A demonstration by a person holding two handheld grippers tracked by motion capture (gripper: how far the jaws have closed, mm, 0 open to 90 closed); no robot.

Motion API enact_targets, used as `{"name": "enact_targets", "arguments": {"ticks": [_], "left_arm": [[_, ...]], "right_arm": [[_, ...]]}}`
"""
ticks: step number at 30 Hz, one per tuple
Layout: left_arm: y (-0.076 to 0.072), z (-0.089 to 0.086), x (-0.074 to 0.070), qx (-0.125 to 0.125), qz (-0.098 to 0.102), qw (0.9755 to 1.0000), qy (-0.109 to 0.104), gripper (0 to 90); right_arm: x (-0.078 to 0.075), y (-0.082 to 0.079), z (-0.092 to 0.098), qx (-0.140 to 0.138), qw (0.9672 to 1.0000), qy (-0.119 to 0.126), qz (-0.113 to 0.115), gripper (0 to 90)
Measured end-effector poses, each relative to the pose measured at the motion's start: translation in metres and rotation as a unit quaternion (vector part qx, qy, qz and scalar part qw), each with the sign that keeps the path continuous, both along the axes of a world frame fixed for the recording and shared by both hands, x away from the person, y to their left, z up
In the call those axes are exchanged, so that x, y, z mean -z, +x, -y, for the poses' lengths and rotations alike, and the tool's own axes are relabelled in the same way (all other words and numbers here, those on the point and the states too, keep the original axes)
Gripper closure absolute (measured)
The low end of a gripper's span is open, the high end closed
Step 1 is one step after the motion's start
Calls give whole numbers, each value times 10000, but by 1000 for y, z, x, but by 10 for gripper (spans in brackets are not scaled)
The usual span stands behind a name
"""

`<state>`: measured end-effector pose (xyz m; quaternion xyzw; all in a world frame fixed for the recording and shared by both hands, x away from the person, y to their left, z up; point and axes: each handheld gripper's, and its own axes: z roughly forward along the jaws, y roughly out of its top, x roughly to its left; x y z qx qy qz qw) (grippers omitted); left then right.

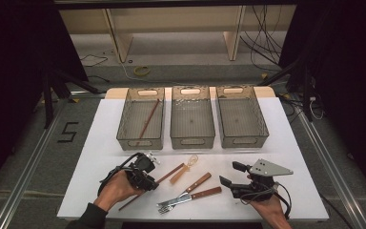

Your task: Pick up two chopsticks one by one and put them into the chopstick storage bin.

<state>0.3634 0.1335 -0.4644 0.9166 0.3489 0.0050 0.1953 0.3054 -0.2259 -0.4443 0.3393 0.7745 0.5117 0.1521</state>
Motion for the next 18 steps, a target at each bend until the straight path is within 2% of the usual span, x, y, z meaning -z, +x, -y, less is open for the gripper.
{"name": "enact_targets", "arguments": {"ticks": [9, 18], "left_arm": [[-1, 2, 4, 171, 39, 9997, 167, 761], [-1, 3, 5, 213, 129, 9994, 229, 817]], "right_arm": [[0, 1, -1, -26, 10000, 0, -14, 291], [0, 1, -2, -60, 10000, -20, -13, 291]]}}
